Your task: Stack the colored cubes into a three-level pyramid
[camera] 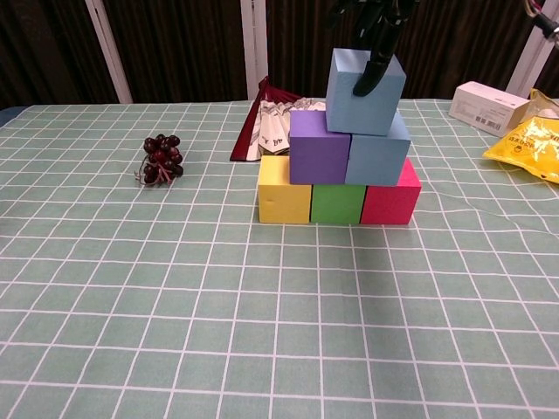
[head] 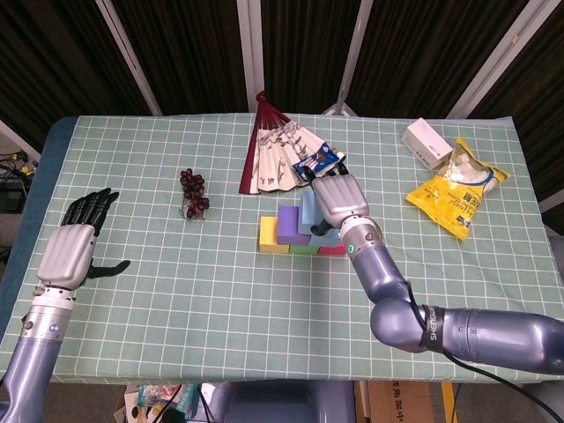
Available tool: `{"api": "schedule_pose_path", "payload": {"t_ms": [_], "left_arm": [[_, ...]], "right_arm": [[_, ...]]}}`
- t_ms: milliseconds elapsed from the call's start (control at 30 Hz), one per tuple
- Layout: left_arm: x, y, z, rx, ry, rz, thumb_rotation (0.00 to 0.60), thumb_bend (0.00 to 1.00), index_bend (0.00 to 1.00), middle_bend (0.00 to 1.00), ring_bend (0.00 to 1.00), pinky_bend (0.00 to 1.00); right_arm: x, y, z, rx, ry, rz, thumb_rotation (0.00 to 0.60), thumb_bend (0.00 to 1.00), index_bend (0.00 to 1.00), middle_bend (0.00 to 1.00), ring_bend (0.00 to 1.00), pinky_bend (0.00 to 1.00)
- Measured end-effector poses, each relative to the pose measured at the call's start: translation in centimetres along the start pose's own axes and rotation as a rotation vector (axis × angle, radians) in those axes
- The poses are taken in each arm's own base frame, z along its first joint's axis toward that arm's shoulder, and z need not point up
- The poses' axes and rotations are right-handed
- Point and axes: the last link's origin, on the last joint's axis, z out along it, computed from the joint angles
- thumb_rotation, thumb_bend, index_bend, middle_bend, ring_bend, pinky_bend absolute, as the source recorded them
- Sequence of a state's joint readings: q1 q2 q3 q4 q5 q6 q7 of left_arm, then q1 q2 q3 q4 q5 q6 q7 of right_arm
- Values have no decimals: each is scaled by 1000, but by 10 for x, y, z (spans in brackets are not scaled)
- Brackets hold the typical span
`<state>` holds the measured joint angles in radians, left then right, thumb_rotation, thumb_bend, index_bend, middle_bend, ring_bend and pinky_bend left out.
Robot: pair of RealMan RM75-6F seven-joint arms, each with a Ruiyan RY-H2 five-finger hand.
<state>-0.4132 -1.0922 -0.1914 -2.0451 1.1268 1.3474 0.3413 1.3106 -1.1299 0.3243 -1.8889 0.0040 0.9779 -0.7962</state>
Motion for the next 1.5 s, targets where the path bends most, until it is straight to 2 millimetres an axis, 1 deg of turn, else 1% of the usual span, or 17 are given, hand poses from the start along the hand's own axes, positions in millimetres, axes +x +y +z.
{"api": "schedule_pose_path", "payload": {"t_ms": [767,1267,1500], "left_arm": [[2,0,-1,-1,5,-7,600,104,0,11,0,0],[1,1,-1,-4,1,-5,600,104,0,12,0,0],[1,1,-1,-4,2,-5,600,104,0,11,0,0]], "right_arm": [[-2,-3,-4,-1,-11,-13,600,237,15,424,203,0],[0,-2,-4,-7,-11,-14,600,237,15,424,202,0],[-3,-1,-2,-12,-16,-14,600,237,16,425,203,0]]}}
